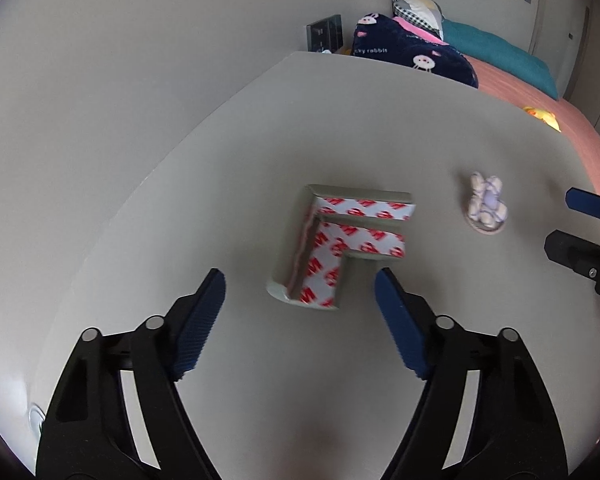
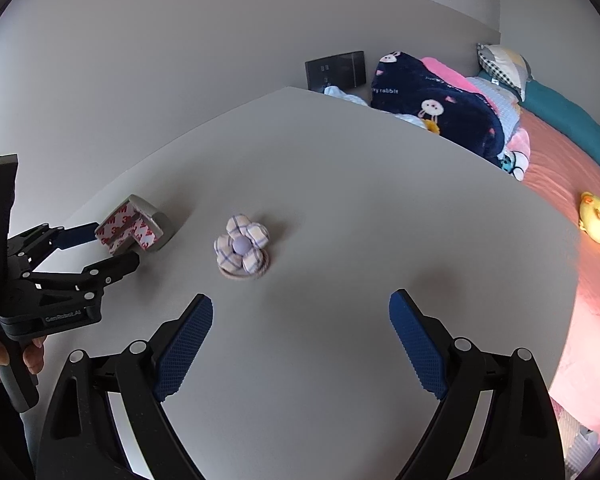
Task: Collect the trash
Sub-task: 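Grasp the pink-white printed corner piece with the left gripper while the right gripper grasps the lilac flower plush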
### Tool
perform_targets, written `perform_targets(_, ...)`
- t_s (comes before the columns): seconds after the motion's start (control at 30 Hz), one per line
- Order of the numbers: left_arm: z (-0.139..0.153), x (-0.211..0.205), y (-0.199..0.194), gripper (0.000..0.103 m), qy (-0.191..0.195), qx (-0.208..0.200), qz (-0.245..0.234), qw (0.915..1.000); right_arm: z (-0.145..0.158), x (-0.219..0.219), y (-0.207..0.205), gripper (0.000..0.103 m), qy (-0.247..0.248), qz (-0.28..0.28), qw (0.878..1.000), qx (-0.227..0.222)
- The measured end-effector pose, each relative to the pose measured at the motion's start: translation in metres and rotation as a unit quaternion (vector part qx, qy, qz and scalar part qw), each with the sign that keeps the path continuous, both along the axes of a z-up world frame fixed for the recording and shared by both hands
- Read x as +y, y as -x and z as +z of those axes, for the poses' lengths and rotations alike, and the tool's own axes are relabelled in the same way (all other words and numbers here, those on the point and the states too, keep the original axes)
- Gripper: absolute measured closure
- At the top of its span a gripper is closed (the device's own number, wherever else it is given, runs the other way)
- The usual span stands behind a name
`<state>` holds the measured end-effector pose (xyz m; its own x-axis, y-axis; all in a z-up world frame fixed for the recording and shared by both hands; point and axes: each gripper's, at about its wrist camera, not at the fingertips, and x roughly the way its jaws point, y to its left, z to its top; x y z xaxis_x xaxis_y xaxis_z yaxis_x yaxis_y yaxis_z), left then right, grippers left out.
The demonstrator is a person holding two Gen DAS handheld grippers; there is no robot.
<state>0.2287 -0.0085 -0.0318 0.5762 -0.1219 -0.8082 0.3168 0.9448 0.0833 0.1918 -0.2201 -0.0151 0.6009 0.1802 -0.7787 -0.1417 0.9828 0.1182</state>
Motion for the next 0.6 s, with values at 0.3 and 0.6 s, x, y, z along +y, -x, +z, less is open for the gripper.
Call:
perform_targets(0.3,0.000,0.001,-0.006,0.055,0.005,-0.011,-0.018,0.9998,-0.010,0.023,-0.023,0.013,0.009,0.017,1.000,0.008)
perform_targets(0.6,0.003,0.003,-0.010,0.070,0.010,-0.023,-0.026,0.9994,-0.016,0.041,-0.038,0.032,0.044,0.025,0.999,0.001)
